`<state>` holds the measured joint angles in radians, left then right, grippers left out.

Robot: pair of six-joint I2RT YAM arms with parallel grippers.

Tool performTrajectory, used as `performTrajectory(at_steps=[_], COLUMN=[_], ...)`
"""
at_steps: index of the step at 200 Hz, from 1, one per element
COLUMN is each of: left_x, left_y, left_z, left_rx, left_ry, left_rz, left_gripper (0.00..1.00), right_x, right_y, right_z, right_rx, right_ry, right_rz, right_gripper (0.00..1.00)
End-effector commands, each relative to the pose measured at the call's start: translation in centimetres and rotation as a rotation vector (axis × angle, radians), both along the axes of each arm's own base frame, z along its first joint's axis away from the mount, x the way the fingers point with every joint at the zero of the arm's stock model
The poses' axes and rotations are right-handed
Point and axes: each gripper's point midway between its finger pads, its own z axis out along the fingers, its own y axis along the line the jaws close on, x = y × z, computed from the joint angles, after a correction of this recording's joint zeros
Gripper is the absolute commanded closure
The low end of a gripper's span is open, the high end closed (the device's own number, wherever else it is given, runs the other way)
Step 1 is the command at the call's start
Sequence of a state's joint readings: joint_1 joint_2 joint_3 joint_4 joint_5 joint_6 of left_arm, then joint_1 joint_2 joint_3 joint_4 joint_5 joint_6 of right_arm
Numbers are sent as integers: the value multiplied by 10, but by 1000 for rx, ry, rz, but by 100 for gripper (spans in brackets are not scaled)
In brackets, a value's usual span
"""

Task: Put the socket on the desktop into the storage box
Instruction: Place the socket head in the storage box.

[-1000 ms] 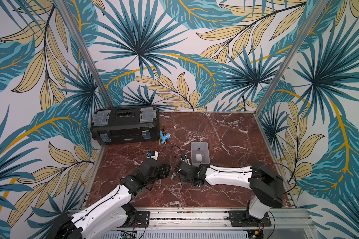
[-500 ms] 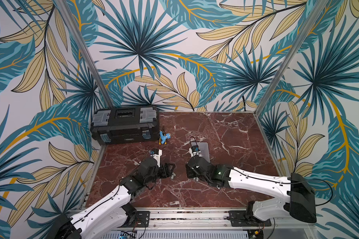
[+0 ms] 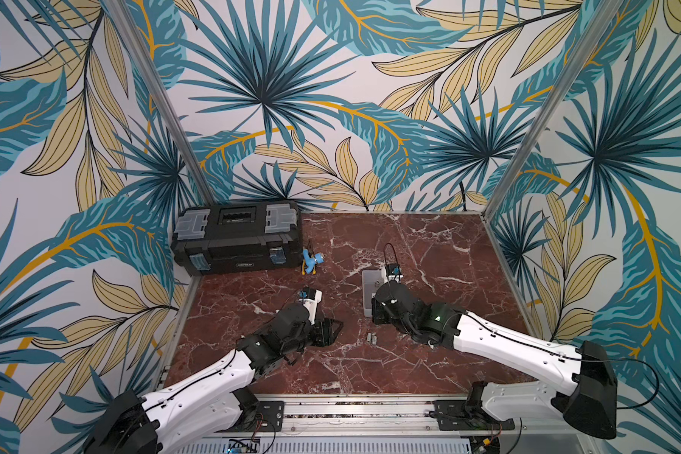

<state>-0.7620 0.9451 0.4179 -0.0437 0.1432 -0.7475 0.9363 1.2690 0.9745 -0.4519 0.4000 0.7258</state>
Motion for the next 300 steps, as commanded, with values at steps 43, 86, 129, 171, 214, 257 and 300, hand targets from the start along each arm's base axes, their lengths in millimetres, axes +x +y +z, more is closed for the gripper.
performTrajectory(at_steps=[43, 86, 129, 171, 214, 257, 300], left_x=[2, 1, 2, 4, 5, 5, 4], left_y=[-28, -35, -33, -28, -25, -24, -23], left_z=[25, 19, 15, 12, 4, 0, 0], left_rx=[-33, -18, 5, 31, 48, 58, 64], left_ry=[-72, -61, -62, -64, -58, -57, -60], left_rz=[-80, -94, -86, -65, -54, -51, -52], left_gripper=[38, 38, 38, 38, 38, 37, 37], right_x=[14, 24, 35, 40, 55, 60, 56], right_y=[-21, -15, -13, -4, -12, -9, -15], right_z=[-11, -23, -39, -60, -66, -77, -86], right_rx=[-34, -106, -163, -202, -222, -233, -256], right_ry=[72, 155, 187, 235, 244, 272, 287], right_rz=[-63, -57, -74, -57, -87, -83, -91], right_gripper=[100, 100, 100, 100, 100, 100, 100])
